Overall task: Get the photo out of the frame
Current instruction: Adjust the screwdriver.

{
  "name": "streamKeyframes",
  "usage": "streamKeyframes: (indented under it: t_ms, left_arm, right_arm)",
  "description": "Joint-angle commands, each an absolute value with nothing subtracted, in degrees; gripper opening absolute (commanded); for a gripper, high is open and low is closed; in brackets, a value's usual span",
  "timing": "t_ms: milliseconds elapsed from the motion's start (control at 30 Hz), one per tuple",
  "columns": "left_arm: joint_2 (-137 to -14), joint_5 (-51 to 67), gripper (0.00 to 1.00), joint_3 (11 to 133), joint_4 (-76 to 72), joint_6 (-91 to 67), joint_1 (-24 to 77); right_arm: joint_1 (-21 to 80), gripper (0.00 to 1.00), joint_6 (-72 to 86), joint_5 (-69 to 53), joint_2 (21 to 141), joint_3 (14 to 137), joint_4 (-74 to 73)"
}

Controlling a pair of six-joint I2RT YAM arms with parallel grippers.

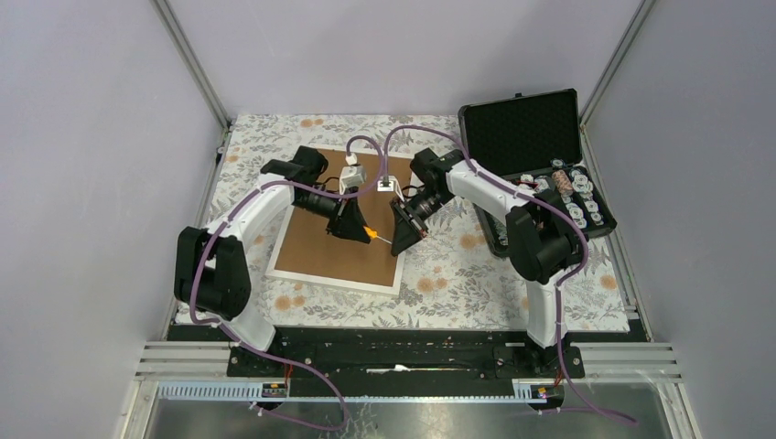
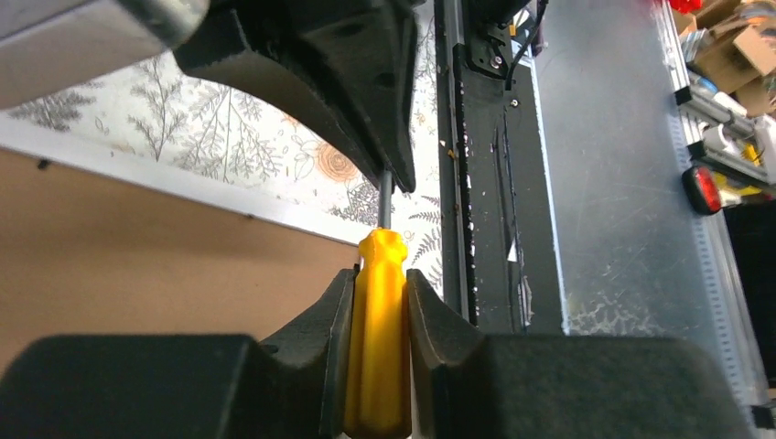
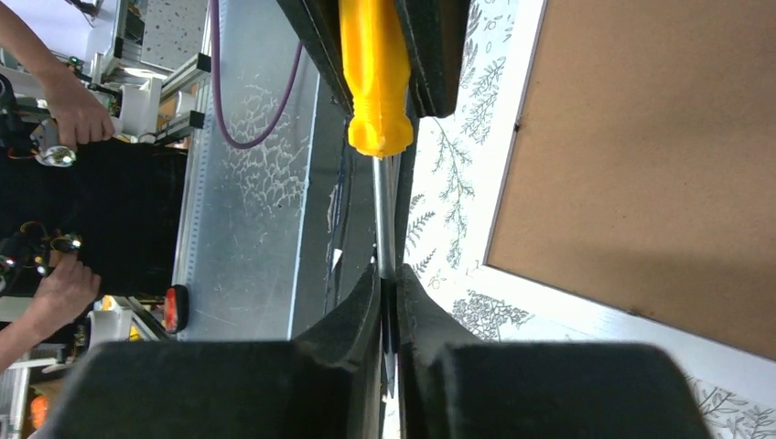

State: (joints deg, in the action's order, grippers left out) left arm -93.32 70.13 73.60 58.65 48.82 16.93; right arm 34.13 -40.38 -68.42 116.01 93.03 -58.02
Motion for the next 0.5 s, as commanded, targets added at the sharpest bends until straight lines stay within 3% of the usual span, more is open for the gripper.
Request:
streamKeyframes:
  t_ms: [0,33,67,200,367,433,467]
  left_arm:
    - [-90.56,69.02,0.0,72.22,49.71,41.81,17.9]
    - [-90.6,67.76,0.0,72.1,48.81,39.31,17.92]
    - [-90.82,66.61,0.0,71.95,48.55,37.64,17.8]
    - [-92.65,61.45,0.0,71.73,50.4,32.65,17.22]
    - [-94.2,61.46,0.0,71.43,54.5,31.23,15.47]
    - [-94.39,59.04,0.0,71.38,54.85,30.06,15.4]
    - [-94.27,57.66,0.0,71.05,54.46,29.37,15.15]
  right_arm:
    - [34.62,0.23,-40.65,-70.0,115.97,95.24,-59.39]
    - [34.53,0.36,-40.19,-69.21,115.65,95.07,-59.02]
    - [34.16,0.42,-39.11,-67.93,115.28,94.49,-57.88]
    - [29.7,0.52,-20.62,-59.51,106.89,82.58,-35.7]
    - [25.36,0.79,-10.45,-48.35,94.88,70.74,-15.47]
    - [25.31,0.97,-8.35,-44.92,91.5,67.47,-11.48]
    - [25.31,0.99,-4.54,-42.61,89.99,65.28,-7.91]
